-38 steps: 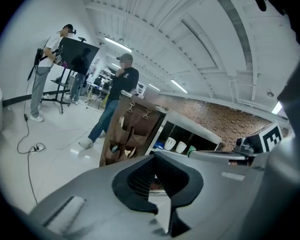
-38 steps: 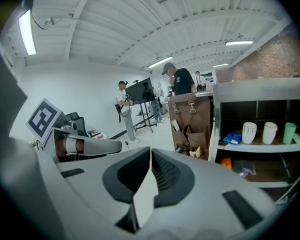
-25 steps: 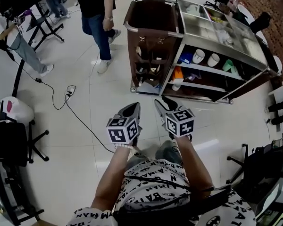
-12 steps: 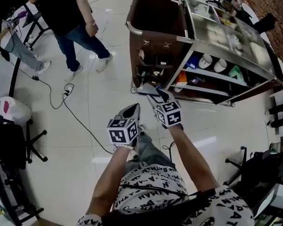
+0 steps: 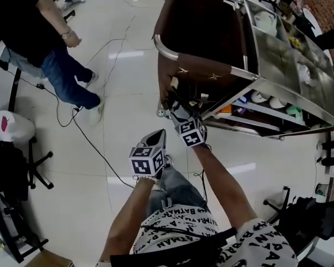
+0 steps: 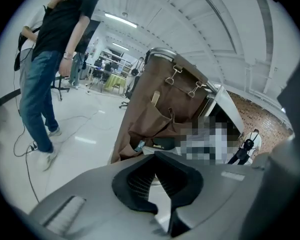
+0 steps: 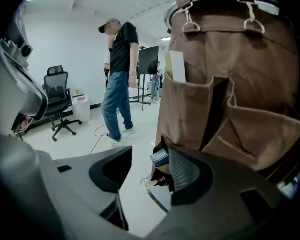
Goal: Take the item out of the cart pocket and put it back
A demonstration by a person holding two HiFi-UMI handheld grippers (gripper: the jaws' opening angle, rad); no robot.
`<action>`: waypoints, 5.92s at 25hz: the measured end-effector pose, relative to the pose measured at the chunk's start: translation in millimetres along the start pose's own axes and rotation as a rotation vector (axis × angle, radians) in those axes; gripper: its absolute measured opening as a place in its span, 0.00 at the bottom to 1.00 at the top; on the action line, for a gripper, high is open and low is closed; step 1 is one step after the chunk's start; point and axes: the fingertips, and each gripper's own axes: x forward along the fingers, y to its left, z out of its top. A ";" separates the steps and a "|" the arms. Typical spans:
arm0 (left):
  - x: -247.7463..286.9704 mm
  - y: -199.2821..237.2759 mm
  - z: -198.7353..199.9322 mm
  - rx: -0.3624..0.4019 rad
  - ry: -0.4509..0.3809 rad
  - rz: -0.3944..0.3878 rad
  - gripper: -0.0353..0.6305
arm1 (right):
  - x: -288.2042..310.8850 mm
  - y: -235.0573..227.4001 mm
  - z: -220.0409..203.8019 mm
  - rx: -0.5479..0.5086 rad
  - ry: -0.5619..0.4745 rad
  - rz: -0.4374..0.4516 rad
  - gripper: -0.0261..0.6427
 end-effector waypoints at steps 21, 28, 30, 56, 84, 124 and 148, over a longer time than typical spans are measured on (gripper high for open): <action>45.0 35.4 -14.6 -0.079 0.048 0.037 0.05 | 69.8 -10.3 -26.9 -0.354 0.148 0.023 0.34; 22.4 22.7 -7.7 -0.068 0.025 0.026 0.05 | 29.3 -2.2 6.9 -0.399 0.054 -0.025 0.33; 11.2 16.5 -5.9 -0.057 0.018 0.017 0.05 | 9.8 1.3 19.7 -0.388 0.021 -0.042 0.32; -169.3 -89.1 -22.4 0.063 -0.148 -0.123 0.06 | -288.7 80.9 32.3 0.208 -0.158 -0.069 0.32; -167.0 -130.6 -40.2 0.021 -0.162 -0.131 0.05 | -332.5 70.6 2.2 0.254 -0.188 -0.040 0.32; -81.5 -52.3 3.1 0.069 -0.061 -0.106 0.05 | -168.6 9.6 53.9 0.015 -0.184 -0.178 0.32; 30.3 15.7 0.8 -0.053 0.076 -0.005 0.05 | 29.8 -16.2 -8.3 -0.389 0.093 0.076 0.32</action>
